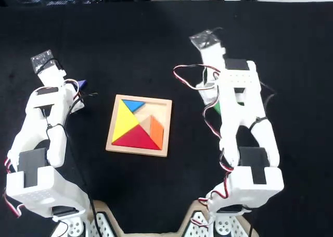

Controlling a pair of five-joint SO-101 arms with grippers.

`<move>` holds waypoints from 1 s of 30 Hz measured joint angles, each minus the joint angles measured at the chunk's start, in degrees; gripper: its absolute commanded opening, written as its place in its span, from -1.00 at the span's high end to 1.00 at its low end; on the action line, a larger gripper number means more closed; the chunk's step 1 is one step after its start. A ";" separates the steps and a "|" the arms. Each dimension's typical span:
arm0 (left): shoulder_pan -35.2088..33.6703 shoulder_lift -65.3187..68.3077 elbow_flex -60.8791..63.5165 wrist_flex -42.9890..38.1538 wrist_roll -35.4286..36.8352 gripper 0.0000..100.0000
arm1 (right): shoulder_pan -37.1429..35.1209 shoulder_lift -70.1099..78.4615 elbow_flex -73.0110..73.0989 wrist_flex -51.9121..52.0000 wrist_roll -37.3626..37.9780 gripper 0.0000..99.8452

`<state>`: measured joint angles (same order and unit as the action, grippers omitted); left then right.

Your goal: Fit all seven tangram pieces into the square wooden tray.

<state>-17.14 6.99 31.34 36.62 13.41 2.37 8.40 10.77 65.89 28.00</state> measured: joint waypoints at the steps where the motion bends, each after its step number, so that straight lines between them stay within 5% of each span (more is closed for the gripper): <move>1: 0.00 0.00 0.00 0.00 0.00 0.85 | 1.32 1.23 0.00 -0.79 0.18 0.48; 30: 0.00 0.00 0.00 0.00 0.00 0.85 | 4.04 18.37 -12.22 5.98 6.77 0.49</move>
<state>-17.14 6.99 31.34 36.62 13.41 6.42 26.77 -1.45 71.87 34.77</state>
